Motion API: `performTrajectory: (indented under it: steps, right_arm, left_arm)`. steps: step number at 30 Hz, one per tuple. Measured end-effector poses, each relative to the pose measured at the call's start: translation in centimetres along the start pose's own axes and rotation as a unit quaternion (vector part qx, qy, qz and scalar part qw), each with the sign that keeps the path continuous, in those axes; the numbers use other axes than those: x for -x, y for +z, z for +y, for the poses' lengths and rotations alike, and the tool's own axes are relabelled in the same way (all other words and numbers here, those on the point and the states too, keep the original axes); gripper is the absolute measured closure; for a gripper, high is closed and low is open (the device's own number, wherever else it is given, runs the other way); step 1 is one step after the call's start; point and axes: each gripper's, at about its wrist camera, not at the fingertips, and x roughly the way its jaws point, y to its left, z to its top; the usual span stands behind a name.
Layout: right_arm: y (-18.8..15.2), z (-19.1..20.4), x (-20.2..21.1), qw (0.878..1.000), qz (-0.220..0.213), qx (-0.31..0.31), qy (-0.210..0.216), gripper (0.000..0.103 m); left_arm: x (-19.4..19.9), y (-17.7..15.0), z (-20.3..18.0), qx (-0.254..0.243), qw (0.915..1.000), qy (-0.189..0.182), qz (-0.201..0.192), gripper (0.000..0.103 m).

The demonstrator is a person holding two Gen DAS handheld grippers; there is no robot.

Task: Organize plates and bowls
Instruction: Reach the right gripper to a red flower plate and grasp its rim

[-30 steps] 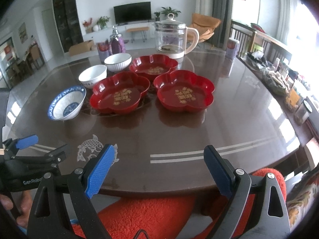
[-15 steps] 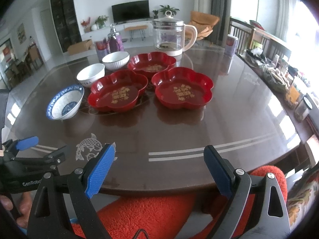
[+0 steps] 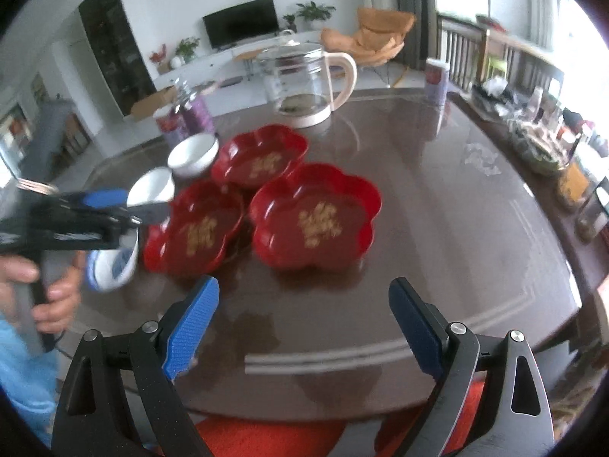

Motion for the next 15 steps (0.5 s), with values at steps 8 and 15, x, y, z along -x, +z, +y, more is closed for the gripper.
performTrajectory:
  steps: [8,15]
  right_arm:
    - [3.3,-9.1,-7.6,0.984,0.104,-0.148,0.008,0.011]
    - [4.5,-10.8,-10.8,0.98,0.105,-0.169,0.029,0.012]
  left_arm:
    - [-7.9,4.8,-0.4,0.019,0.9977,-0.003,0.066,0.025]
    - [-11.0,4.8,-0.4,0.041,0.9954,-0.013,0.086,0.038]
